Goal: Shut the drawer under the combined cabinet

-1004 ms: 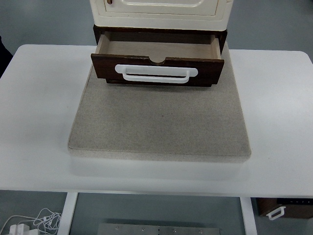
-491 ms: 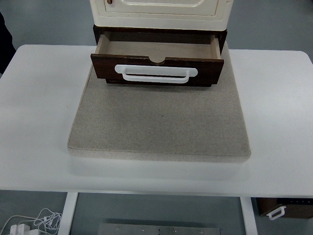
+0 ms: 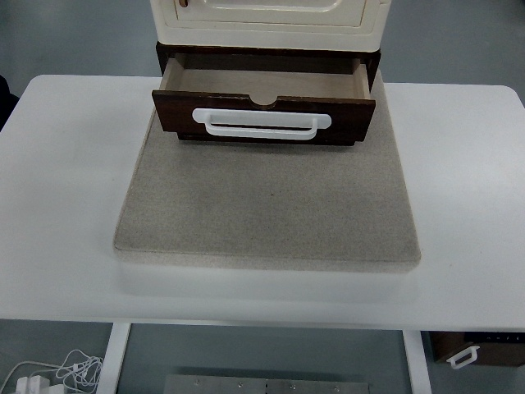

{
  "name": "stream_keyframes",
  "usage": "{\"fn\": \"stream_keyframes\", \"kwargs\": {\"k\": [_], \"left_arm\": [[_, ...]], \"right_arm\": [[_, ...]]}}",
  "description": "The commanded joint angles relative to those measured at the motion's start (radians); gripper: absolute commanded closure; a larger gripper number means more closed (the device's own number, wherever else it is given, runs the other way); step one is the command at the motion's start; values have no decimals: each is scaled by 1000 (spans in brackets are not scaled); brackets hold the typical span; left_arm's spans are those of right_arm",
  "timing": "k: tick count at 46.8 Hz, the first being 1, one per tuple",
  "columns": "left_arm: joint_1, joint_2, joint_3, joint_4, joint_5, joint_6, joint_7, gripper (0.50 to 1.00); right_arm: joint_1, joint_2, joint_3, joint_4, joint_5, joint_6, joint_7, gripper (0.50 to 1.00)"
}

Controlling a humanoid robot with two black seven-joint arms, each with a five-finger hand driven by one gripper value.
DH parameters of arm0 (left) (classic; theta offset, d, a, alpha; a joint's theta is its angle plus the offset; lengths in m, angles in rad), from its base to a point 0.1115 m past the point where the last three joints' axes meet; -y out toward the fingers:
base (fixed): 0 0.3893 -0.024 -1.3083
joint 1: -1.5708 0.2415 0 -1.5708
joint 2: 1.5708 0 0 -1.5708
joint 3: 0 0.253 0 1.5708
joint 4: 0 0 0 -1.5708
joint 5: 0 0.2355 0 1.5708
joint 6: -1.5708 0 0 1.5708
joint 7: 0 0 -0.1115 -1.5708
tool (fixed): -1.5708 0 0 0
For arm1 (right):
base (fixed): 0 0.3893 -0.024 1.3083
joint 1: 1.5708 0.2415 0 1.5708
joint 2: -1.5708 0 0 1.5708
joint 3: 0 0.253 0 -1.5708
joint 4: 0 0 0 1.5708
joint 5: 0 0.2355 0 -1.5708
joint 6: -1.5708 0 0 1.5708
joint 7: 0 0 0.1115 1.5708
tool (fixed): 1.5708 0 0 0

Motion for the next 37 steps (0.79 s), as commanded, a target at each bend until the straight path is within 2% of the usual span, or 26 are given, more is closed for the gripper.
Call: {"fn": "stream_keyframes", "kwargs": {"k": [1, 6, 24, 33, 37], "left_arm": [[-42, -1, 59, -26, 2, 0, 3, 500], [-90, -3, 133, -64, 5, 0, 28, 500], [-145, -8, 355, -231, 88, -5, 281, 500], [-153, -8, 418, -266, 90, -23, 405, 500], [-153, -9, 440, -266, 90, -58, 443, 500]], "right_arm": [[-1, 0, 0, 0, 0, 0, 0, 548], [1, 0, 0, 0, 0, 0, 0, 548], [-1, 0, 0, 0, 0, 0, 0, 548], [-1, 0, 0, 0, 0, 0, 0, 548], [-1, 0, 0, 0, 0, 0, 0, 548]]}}
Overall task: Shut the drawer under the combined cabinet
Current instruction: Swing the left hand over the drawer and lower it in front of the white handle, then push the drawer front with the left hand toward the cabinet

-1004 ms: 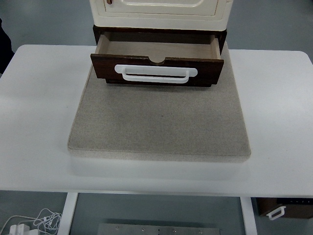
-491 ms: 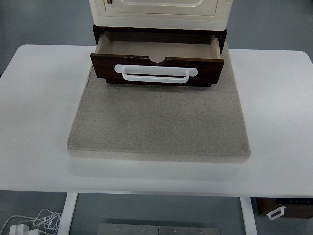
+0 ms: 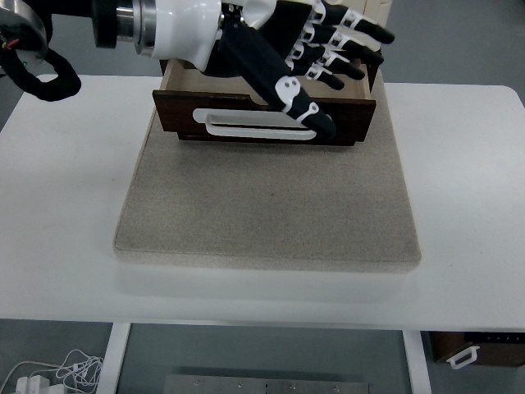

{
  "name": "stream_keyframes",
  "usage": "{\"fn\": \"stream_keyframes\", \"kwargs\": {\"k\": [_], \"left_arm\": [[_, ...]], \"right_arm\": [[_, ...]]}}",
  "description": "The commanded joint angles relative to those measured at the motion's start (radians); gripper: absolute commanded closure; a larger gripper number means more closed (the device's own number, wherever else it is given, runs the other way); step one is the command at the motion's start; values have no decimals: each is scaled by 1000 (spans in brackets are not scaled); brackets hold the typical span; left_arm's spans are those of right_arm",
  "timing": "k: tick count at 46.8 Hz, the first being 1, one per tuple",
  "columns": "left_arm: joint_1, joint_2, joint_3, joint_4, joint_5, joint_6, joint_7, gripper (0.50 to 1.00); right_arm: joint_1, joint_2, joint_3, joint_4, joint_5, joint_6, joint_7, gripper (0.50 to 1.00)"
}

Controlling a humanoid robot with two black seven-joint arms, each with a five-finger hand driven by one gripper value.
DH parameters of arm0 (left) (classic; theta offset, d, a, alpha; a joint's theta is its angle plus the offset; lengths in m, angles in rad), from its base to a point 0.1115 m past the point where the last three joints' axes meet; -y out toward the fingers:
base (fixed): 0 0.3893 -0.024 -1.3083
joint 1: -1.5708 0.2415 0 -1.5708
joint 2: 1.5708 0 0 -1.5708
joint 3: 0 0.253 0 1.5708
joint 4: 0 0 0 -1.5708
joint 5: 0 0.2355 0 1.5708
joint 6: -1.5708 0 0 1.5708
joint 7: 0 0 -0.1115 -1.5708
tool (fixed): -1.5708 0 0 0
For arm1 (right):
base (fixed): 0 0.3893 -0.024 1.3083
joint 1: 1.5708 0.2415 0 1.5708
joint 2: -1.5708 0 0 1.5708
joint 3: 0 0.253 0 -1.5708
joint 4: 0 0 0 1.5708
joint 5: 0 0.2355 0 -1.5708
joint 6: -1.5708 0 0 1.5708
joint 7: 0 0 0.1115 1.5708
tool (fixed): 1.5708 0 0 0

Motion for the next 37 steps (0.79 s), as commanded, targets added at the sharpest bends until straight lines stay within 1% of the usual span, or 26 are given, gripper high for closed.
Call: {"fn": "stream_keyframes", "kwargs": {"k": [1, 4, 9, 13, 16, 26, 37], "left_arm": [[0, -1, 25, 0, 1, -40, 35, 500], [0, -2, 45, 0, 1, -68, 50, 500], [-2, -16, 83, 0, 2, -75, 84, 500], [-8, -31, 120, 0, 4, -80, 134, 500], [-14, -53, 148, 0, 7, -80, 160, 500], [-13, -114, 218, 12, 116, -63, 180, 500], [-11, -168, 240, 86, 125, -63, 205, 500]], "right_arm": [[1, 0, 0, 0, 0, 0, 0, 548], [1, 0, 0, 0, 0, 0, 0, 548], [1, 0, 0, 0, 0, 0, 0, 548], [0, 0, 0, 0, 0, 0, 0, 548], [0, 0, 0, 0, 0, 0, 0, 548], [0, 0, 0, 0, 0, 0, 0, 548], [1, 0, 0, 0, 0, 0, 0, 548]]}}
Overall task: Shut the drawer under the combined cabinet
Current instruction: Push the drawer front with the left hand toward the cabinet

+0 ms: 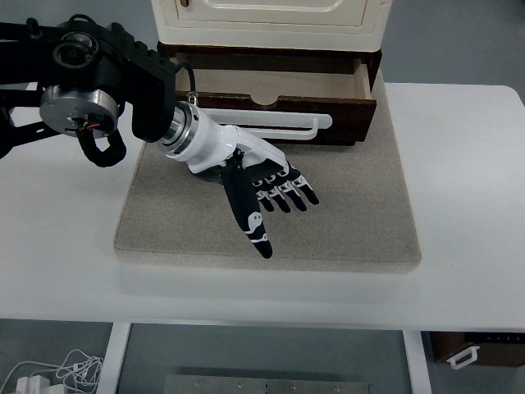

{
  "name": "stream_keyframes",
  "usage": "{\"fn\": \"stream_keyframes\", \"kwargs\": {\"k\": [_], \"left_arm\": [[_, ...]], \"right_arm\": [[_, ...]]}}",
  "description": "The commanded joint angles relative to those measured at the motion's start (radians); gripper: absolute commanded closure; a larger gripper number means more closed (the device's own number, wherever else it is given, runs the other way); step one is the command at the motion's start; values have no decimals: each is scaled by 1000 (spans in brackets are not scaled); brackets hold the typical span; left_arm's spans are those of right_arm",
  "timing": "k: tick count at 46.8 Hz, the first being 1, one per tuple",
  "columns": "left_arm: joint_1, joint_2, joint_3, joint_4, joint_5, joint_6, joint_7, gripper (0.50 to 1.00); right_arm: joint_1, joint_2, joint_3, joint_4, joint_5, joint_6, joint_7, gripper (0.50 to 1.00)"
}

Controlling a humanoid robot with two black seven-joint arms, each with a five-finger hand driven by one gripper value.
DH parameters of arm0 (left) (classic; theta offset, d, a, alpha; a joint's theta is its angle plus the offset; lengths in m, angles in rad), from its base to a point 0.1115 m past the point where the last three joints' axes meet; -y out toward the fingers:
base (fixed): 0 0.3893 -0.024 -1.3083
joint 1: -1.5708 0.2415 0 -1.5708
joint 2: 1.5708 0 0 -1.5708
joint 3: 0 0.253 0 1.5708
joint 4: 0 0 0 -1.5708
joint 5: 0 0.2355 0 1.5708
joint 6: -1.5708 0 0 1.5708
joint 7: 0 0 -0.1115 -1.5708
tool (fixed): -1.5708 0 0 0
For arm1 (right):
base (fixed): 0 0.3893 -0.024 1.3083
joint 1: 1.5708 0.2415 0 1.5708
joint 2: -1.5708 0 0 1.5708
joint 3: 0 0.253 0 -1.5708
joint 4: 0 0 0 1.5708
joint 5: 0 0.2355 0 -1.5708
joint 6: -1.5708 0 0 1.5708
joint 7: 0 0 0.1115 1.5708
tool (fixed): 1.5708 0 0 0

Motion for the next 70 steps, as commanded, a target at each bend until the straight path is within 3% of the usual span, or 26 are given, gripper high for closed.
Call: {"fn": "stream_keyframes", "kwargs": {"k": [1, 30, 70], "left_arm": [[3, -19, 3, 34, 8, 0, 8, 500], [26, -117, 53, 256, 143, -17, 8, 500], [28, -141, 50, 388, 184, -37, 8, 500]], "right_arm": [[-1, 0, 0, 0, 0, 0, 0, 548], [-1, 0, 0, 0, 0, 0, 0, 548], [-1, 0, 0, 0, 0, 0, 0, 548]]}}
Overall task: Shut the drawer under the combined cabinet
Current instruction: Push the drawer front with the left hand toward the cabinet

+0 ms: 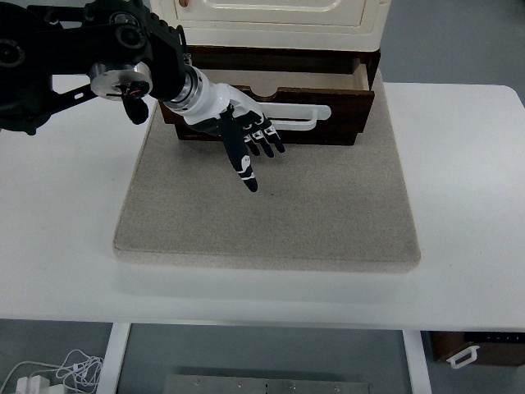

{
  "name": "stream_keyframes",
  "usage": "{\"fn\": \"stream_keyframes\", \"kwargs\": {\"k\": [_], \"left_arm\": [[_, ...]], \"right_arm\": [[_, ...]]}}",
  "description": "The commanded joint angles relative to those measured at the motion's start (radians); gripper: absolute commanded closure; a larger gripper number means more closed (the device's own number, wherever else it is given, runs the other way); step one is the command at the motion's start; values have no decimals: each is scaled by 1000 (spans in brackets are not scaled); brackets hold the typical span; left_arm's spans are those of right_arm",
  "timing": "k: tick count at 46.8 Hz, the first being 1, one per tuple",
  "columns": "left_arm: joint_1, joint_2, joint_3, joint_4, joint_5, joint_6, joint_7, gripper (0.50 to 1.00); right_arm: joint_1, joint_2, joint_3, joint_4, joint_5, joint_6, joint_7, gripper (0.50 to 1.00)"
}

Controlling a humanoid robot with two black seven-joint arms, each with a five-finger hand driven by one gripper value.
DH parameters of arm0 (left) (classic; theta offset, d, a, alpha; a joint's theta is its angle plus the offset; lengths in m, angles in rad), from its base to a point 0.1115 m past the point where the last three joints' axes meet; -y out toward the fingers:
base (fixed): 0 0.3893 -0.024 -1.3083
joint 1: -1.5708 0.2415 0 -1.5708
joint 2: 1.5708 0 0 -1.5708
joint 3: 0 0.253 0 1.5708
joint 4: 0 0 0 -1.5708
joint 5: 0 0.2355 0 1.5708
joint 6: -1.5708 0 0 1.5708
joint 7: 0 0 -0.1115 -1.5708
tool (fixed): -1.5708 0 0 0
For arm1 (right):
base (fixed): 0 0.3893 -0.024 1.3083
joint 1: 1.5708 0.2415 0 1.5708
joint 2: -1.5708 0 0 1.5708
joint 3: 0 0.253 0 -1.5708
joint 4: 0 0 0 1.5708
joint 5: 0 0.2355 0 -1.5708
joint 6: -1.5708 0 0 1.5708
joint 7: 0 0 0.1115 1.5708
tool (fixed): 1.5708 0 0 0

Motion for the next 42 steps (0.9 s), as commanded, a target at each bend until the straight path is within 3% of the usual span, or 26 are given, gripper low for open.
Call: {"fn": "stream_keyframes", "kwargs": {"k": [1, 42], "left_arm": [[1, -1, -2, 22, 9, -5, 0, 500], [33, -71, -16, 195, 46, -34, -8, 500]], "right_arm": [[0, 0, 0, 0, 0, 0, 0, 548], [0, 0, 0, 0, 0, 0, 0, 548]]}}
